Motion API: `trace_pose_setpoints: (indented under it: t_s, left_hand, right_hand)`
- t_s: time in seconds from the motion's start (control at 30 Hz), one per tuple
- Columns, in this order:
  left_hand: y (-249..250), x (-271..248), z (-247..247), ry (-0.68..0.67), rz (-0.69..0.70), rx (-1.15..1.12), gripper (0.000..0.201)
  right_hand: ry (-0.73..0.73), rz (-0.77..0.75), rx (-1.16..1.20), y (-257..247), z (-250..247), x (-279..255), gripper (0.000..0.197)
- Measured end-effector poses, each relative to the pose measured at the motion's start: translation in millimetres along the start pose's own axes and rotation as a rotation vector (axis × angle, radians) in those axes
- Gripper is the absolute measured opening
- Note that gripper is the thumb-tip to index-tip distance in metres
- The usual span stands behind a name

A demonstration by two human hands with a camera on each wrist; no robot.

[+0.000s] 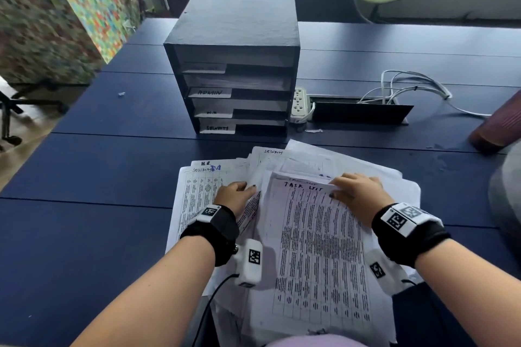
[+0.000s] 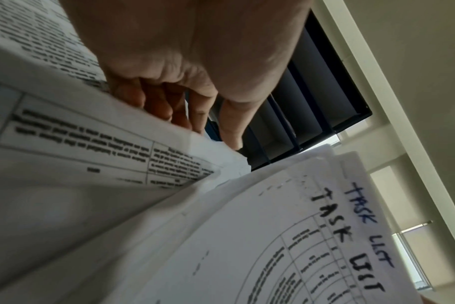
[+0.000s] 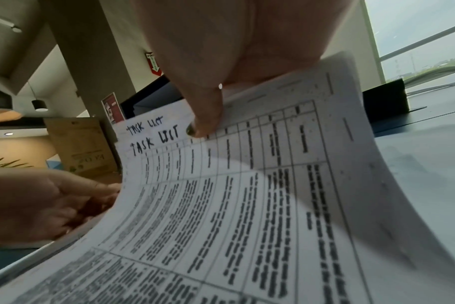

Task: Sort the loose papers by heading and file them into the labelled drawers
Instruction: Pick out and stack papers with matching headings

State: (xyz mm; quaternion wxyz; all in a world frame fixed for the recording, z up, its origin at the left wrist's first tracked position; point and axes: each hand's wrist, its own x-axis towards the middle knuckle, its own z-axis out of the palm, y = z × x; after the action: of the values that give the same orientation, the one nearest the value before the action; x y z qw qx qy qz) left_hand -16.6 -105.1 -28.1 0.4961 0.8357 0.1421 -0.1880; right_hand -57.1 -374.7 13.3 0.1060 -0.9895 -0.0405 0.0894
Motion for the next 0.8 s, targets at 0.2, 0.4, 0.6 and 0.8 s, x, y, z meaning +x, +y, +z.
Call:
trace_pose_setpoints:
  t_s: [0.2, 0.4, 0.6, 0.8]
  left_hand:
    - [1, 7, 2, 0.102, 0.007, 0.054, 0.037]
    - [17, -10, 12, 0.012, 0.056, -0.029, 0.035]
    - [24, -30, 19, 0.057, 0.091, -0.154, 0.043]
    - [24, -33, 26, 0.029, 0.099, -0.132, 0.037]
  right_hand:
    - [0.066, -0.032, 0.025, 6, -4, 5, 0.027]
    - [0.063, -0.053, 0.073, 4, 3, 6, 0.024]
    - [0.128, -0.081, 0.194, 10, 0, 11, 0.018]
    - [0.165, -0.194, 0.153, 10, -13, 16, 0.011]
